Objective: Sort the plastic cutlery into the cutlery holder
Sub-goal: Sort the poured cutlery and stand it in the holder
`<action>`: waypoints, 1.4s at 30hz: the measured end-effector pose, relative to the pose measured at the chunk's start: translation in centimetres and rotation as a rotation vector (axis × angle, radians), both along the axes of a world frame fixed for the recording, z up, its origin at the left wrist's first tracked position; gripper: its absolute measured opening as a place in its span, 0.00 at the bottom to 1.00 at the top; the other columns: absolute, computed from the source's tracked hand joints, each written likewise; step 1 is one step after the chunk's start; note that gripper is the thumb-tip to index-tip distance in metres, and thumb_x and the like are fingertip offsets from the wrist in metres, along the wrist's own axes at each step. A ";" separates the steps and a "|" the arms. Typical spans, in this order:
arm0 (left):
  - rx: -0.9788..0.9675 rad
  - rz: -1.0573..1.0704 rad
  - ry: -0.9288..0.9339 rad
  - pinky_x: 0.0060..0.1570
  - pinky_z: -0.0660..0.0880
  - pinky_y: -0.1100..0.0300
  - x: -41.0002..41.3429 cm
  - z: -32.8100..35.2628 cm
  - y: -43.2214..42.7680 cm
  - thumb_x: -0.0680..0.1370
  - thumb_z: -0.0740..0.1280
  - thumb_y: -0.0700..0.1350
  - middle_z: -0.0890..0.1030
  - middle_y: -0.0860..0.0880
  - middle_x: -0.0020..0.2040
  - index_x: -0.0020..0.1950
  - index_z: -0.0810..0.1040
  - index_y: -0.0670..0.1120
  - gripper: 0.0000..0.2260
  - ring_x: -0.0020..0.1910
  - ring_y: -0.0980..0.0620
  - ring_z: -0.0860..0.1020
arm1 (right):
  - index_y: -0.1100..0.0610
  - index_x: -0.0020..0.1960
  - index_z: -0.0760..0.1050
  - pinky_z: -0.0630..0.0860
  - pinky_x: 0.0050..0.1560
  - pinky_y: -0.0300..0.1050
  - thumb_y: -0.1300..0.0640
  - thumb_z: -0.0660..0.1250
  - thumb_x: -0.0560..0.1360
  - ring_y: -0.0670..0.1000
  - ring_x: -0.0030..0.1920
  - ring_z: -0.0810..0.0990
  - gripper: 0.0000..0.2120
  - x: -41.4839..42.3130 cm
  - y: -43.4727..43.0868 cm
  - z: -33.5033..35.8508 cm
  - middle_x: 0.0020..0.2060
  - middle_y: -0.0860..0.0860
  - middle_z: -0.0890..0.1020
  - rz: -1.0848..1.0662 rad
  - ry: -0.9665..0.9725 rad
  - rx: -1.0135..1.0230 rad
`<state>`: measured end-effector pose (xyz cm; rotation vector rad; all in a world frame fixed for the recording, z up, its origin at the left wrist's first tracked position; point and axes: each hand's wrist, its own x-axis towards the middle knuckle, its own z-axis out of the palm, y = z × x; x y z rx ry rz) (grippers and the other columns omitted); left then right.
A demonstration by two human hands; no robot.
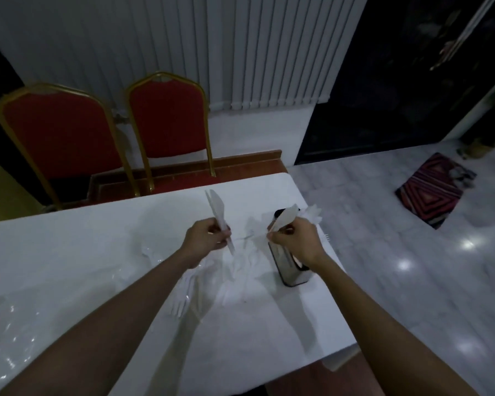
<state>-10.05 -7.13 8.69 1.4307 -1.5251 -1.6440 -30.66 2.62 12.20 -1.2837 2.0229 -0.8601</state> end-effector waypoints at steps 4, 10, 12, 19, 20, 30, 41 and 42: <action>-0.113 0.094 0.089 0.47 0.81 0.60 -6.4 1.3 0.1 0.74 0.71 0.40 0.81 0.47 0.42 0.49 0.81 0.42 0.05 0.44 0.50 0.82 | 0.54 0.43 0.83 0.76 0.43 0.38 0.56 0.74 0.70 0.45 0.38 0.82 0.03 -4.5 0.1 3.9 0.35 0.48 0.84 -0.103 0.145 -0.131; -0.195 0.082 0.068 0.45 0.81 0.60 -12.2 0.4 2.0 0.75 0.70 0.41 0.80 0.49 0.36 0.47 0.81 0.41 0.04 0.41 0.48 0.81 | 0.58 0.46 0.82 0.74 0.43 0.41 0.56 0.73 0.71 0.51 0.40 0.81 0.07 -8.5 -0.3 3.0 0.38 0.53 0.85 -0.191 0.275 -0.125; -0.225 0.087 0.021 0.48 0.81 0.54 -13.2 -0.3 2.1 0.75 0.70 0.42 0.81 0.49 0.37 0.46 0.80 0.43 0.03 0.41 0.48 0.82 | 0.58 0.47 0.83 0.75 0.43 0.41 0.56 0.73 0.71 0.51 0.40 0.81 0.07 -9.1 -0.8 1.8 0.38 0.53 0.85 -0.212 0.230 -0.135; -0.461 -0.093 -0.150 0.46 0.75 0.55 -14.8 -1.5 1.8 0.75 0.69 0.42 0.82 0.44 0.43 0.49 0.81 0.43 0.05 0.43 0.47 0.79 | 0.55 0.41 0.80 0.76 0.37 0.47 0.49 0.75 0.68 0.51 0.36 0.79 0.10 -10.6 -2.4 -1.2 0.33 0.49 0.82 0.012 0.319 0.006; -0.481 -0.148 -0.183 0.47 0.75 0.53 -15.0 -1.5 1.6 0.75 0.69 0.42 0.81 0.43 0.44 0.50 0.81 0.42 0.07 0.43 0.46 0.79 | 0.54 0.42 0.81 0.76 0.39 0.47 0.49 0.75 0.68 0.50 0.38 0.80 0.10 -10.9 -2.8 -1.1 0.35 0.48 0.83 0.049 0.322 0.025; -0.548 -0.309 -0.349 0.39 0.68 0.59 -15.3 -2.0 1.7 0.75 0.69 0.43 0.81 0.44 0.43 0.49 0.80 0.40 0.07 0.42 0.47 0.78 | 0.34 0.39 0.78 0.82 0.44 0.51 0.37 0.73 0.60 0.43 0.44 0.83 0.09 -12.7 -3.3 -2.3 0.44 0.41 0.84 0.339 0.233 0.122; -0.581 -0.370 -0.560 0.39 0.76 0.52 -15.1 -2.9 1.8 0.76 0.67 0.41 0.82 0.43 0.42 0.44 0.75 0.40 0.04 0.39 0.46 0.79 | 0.56 0.44 0.80 0.81 0.35 0.46 0.57 0.79 0.66 0.50 0.34 0.82 0.10 -12.6 -2.5 -0.8 0.45 0.46 0.84 0.332 0.024 0.058; -0.577 -0.367 -0.521 0.42 0.77 0.51 -14.9 -2.8 1.6 0.75 0.68 0.41 0.83 0.44 0.44 0.48 0.75 0.41 0.05 0.41 0.45 0.80 | 0.54 0.48 0.79 0.81 0.36 0.44 0.56 0.79 0.66 0.50 0.33 0.82 0.13 -12.8 -2.3 -0.2 0.46 0.46 0.84 0.331 0.020 0.042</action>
